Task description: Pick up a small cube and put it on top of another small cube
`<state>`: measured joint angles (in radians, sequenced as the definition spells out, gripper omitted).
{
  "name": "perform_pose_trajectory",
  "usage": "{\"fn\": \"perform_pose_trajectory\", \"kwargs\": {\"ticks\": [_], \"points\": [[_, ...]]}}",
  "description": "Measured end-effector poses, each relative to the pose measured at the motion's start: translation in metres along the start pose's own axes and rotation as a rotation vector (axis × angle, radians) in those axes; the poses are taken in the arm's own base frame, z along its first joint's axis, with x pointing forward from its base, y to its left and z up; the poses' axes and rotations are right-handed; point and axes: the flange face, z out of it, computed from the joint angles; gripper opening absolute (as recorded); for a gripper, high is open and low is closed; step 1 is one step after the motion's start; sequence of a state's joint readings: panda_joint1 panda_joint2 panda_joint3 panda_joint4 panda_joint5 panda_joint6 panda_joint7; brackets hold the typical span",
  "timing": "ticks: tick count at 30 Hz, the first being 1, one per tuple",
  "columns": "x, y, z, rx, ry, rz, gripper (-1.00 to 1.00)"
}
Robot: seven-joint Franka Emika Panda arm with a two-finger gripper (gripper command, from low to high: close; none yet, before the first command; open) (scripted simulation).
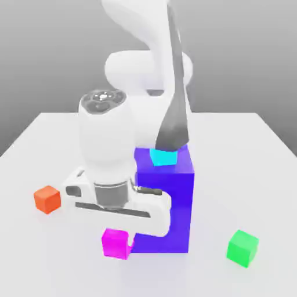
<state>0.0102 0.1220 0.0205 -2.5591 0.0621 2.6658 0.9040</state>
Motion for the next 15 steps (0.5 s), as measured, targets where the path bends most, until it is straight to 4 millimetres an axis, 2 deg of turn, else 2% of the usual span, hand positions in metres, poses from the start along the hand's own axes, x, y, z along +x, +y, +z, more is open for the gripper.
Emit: {"fn": "perform_pose_trajectory", "kwargs": {"ticks": [3,6,7,11,12,15], "points": [[-0.077,-0.04,-0.006,-0.005,0.004,-0.132,-1.0],[-0.186,-0.07,-0.01,-0.011,0.022,-0.304,-1.0],[-0.194,-0.071,-0.004,-0.01,0.028,-0.305,-1.0],[-0.197,-0.071,0.039,-0.01,0.033,-0.3,-1.0],[-0.197,-0.071,0.046,-0.01,0.033,-0.301,1.0],[-0.197,-0.071,0.046,-0.01,0.033,-0.301,1.0]]}}
